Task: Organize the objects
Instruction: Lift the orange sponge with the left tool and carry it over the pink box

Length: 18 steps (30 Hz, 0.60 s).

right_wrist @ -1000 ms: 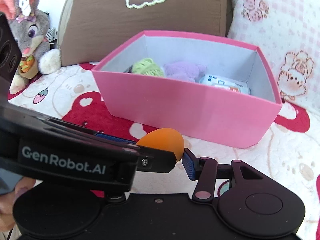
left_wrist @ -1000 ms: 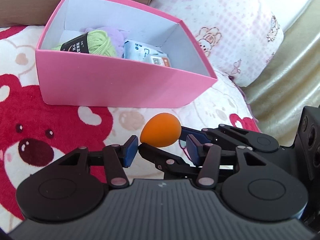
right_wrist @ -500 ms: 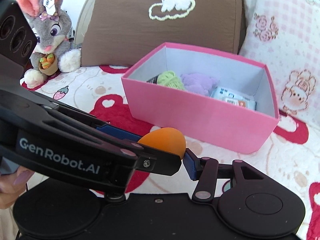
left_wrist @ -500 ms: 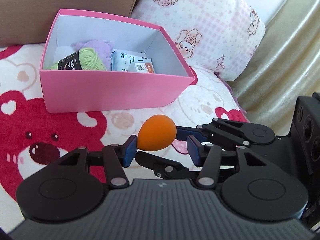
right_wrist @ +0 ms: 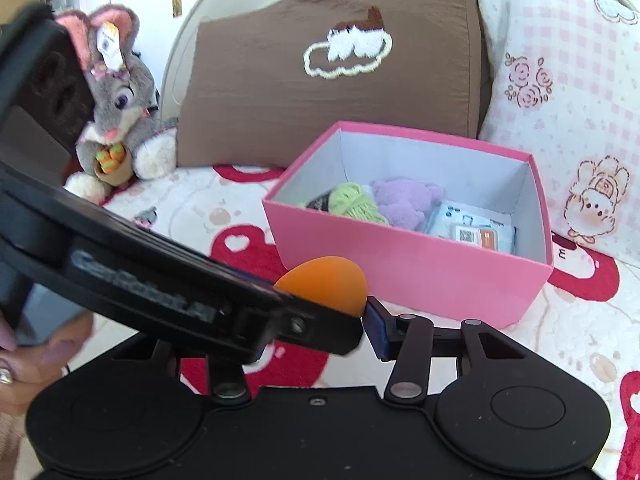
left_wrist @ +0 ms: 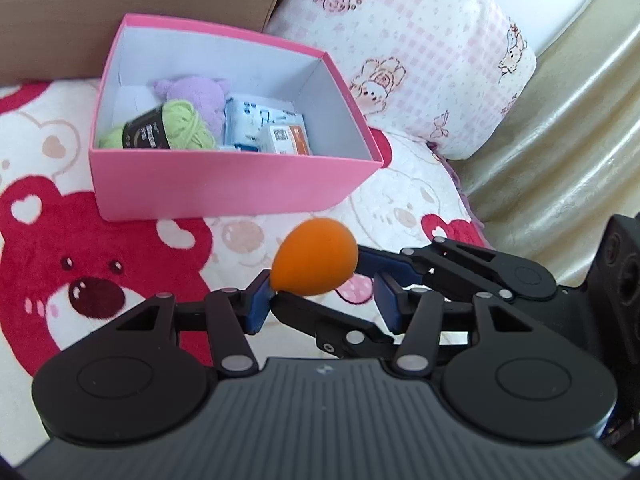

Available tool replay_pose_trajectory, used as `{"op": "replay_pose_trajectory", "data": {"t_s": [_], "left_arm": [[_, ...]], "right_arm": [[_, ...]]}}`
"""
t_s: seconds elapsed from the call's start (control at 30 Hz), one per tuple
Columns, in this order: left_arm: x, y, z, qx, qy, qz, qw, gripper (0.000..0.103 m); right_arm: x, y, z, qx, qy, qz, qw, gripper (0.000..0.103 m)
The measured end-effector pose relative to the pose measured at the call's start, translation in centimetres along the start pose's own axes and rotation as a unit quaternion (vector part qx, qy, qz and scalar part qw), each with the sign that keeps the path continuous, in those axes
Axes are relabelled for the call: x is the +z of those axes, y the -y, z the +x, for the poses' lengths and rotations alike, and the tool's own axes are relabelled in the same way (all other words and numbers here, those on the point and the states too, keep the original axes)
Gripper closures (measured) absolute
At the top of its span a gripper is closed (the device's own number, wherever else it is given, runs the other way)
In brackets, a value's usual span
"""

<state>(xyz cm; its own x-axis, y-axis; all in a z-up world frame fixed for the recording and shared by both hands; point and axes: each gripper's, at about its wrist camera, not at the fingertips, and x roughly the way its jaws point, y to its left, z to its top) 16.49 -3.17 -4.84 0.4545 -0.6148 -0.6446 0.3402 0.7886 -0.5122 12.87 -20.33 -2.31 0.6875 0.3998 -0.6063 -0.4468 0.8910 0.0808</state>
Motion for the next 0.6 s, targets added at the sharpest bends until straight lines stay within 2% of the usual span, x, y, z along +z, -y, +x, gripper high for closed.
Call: {"op": "replay_pose_trajectory", "data": {"t_s": [0.23,0.47,0.6], "left_arm": [[2.2,0.5,-0.7,-0.011,-0.001,-0.009,0.9999,0.054],[7.2,2.8,-1.3,0.017,-0.005,0.024,0.9996,0.054],[10.5,3.3,-0.5,0.034,-0.002,0.025,0.9991,0.054]], "right_arm": [[1.6,1.4,-0.8,0.014,0.011,0.025,1.0,0.051],[5.2,2.5,-1.1,0.002,0.028,0.027,0.999,0.051],[7.6,3.7,-0.3,-0.018,0.034,0.043,0.998,0.051]]}}
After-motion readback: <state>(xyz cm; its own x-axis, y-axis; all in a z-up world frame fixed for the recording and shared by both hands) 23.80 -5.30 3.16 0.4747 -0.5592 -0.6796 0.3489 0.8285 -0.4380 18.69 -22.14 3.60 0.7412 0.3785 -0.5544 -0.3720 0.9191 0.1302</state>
